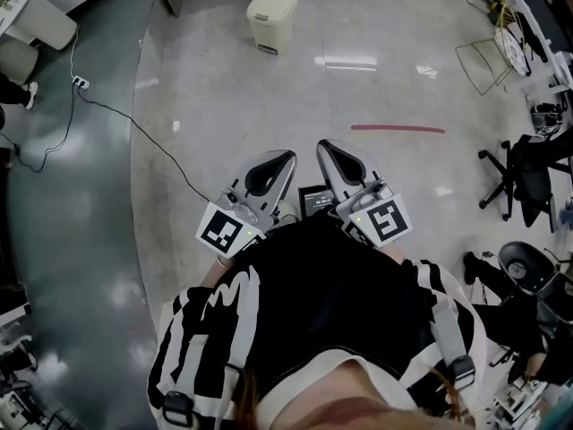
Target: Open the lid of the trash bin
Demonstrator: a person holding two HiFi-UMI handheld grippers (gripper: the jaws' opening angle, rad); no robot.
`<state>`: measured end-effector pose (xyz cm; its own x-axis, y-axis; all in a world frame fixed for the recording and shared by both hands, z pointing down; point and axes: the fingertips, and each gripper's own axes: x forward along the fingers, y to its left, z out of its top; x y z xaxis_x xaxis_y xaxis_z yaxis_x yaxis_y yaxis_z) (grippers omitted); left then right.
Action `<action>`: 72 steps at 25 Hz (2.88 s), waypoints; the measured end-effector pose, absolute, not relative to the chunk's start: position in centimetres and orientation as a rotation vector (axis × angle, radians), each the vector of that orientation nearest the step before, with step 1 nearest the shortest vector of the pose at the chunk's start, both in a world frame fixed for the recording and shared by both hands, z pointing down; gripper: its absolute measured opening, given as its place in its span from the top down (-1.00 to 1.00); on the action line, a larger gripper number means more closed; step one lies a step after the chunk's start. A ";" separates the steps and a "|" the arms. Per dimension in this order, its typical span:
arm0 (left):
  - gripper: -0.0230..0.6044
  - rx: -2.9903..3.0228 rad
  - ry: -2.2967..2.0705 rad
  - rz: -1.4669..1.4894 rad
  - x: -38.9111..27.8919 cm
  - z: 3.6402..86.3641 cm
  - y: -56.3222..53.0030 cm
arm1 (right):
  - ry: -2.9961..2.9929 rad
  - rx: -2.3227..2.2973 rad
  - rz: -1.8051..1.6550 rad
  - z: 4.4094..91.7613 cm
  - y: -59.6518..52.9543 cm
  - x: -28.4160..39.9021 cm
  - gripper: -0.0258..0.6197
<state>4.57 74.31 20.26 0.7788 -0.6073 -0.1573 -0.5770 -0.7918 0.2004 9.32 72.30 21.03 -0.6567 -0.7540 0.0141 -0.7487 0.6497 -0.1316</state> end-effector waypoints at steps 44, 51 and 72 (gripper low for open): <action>0.91 2.812 -1.050 -0.301 3.0 20.2 50.8 | 2.840 -1.248 -0.206 21.0 48.3 8.4 0.91; 0.91 2.811 -1.067 -0.304 4.4 19.2 44.9 | 2.847 -1.236 -0.210 20.2 42.5 9.9 0.91; 0.91 2.796 -1.112 -0.287 6.7 19.2 33.0 | 2.854 -1.193 -0.238 20.2 30.0 12.1 0.91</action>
